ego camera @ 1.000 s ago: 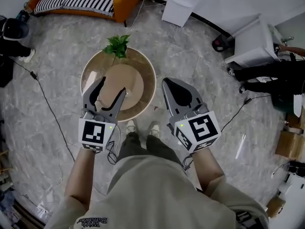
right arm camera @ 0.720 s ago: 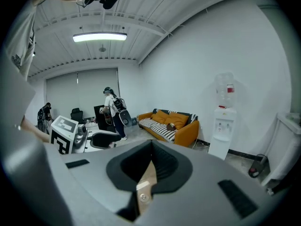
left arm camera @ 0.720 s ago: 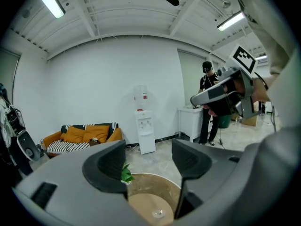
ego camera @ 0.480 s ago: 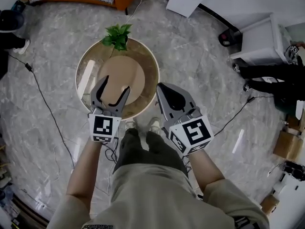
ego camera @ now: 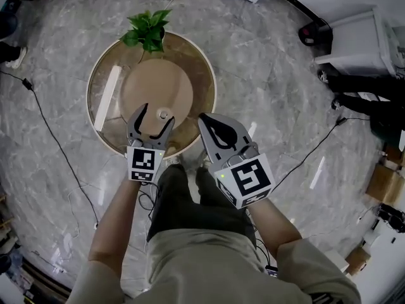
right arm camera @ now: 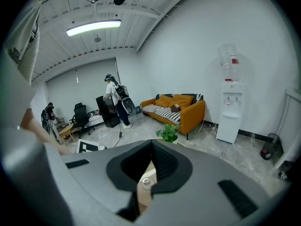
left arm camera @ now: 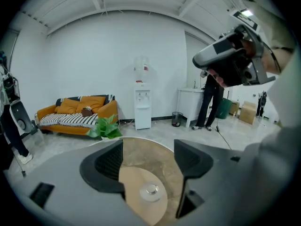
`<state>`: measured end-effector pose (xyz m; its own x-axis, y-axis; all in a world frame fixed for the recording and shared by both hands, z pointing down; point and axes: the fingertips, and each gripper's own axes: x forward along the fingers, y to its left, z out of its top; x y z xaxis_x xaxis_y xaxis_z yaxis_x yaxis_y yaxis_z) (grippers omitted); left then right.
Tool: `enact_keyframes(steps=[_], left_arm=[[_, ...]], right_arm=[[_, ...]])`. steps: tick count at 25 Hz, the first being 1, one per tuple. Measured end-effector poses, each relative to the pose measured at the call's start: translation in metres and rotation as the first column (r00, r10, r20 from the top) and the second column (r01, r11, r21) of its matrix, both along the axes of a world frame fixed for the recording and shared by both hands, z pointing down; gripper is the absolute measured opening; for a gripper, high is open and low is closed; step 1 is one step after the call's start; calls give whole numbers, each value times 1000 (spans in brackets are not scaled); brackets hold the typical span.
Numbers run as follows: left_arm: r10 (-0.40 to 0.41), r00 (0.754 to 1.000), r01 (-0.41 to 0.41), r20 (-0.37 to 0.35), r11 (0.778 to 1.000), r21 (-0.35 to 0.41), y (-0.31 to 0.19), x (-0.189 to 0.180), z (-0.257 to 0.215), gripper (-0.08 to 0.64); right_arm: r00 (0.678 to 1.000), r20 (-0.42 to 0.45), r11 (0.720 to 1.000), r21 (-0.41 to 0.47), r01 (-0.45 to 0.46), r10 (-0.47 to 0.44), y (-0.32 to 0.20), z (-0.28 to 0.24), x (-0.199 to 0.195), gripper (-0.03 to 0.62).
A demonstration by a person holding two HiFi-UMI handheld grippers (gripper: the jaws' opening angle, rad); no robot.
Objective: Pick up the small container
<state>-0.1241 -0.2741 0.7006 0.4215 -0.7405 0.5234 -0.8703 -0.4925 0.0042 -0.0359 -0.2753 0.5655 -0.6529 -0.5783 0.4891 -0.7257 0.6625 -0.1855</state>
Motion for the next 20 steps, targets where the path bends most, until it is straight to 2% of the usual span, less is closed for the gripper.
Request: enact_keyframes(steps=[7, 11, 14, 20], left_arm=[[37, 998, -33, 48, 995, -91, 8, 7, 113, 319], [46, 998, -39, 50, 992, -119, 4, 10, 163, 334], [47, 997, -38, 61, 990, -137, 5, 11, 193, 347], [28, 998, -18, 64, 989, -147, 3, 14, 222, 347]], right_arm=[[998, -64, 998, -55, 5, -9, 8, 83, 7, -3], [997, -74, 994, -110, -5, -3, 16, 128, 14, -5], [996, -87, 990, -141, -3, -9, 24, 153, 16, -5], [995, -96, 985, -171, 16, -33, 35, 178, 18, -3]])
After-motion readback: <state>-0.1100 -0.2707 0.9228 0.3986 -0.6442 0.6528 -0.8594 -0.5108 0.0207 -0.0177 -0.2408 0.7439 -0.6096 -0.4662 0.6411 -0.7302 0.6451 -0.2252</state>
